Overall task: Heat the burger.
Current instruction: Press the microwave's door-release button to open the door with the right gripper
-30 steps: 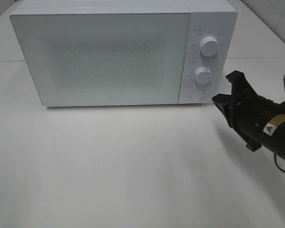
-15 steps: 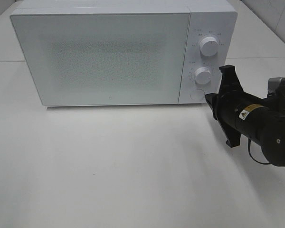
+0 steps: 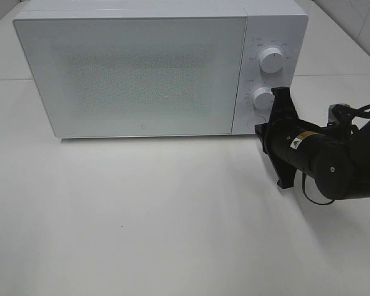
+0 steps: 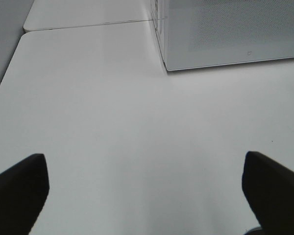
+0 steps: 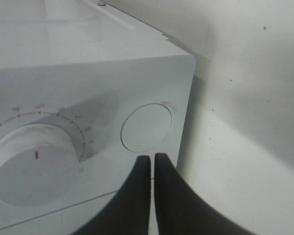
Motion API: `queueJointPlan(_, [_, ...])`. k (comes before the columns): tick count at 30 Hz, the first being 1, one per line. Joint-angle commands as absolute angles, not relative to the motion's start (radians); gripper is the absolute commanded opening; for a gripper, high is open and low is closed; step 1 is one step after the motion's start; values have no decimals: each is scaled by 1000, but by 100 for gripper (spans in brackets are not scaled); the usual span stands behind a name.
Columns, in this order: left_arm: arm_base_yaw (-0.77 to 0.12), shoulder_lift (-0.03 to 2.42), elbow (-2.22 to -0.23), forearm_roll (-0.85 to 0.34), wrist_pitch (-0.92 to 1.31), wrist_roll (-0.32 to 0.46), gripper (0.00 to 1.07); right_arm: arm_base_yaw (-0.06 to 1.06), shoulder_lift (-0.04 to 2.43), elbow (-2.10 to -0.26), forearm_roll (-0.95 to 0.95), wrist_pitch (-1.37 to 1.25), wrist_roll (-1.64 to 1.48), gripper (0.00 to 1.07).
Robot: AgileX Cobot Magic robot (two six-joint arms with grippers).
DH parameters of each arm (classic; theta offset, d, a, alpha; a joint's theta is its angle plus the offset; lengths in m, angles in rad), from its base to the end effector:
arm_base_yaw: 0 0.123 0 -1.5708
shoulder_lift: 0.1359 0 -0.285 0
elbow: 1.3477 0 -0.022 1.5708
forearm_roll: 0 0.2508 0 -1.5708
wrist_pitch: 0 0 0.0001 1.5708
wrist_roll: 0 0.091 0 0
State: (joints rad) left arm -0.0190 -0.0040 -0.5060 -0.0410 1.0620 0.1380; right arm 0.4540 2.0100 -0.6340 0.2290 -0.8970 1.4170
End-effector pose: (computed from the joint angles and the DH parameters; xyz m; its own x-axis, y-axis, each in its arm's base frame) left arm -0.0063 -0.0031 0.2789 -0.4387 0.1260 -0.8897 0.1034 0.9906 0.0893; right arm 0.3020 0.1295 0.0920 -0.2884 0.9543 -0.0785 0.3512 0.1817 0.9185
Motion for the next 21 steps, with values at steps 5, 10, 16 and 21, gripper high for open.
queueJointPlan(5, [-23,-24,-506,-49,1046,132,105,458,2049,-682,225,-890,1446,0])
queueJointPlan(10, [-23,-24,-506,-49,1046,132,105,455,2065,-705,231,-890,1442,0])
queueJointPlan(16, [-23,-24,-506,-49,1046,132,105,455,2084,-728,244,-888,1434,0])
queueJointPlan(21, [-23,-24,-506,-49,1046,132,105,455,2094,-729,254,-900,1432,0])
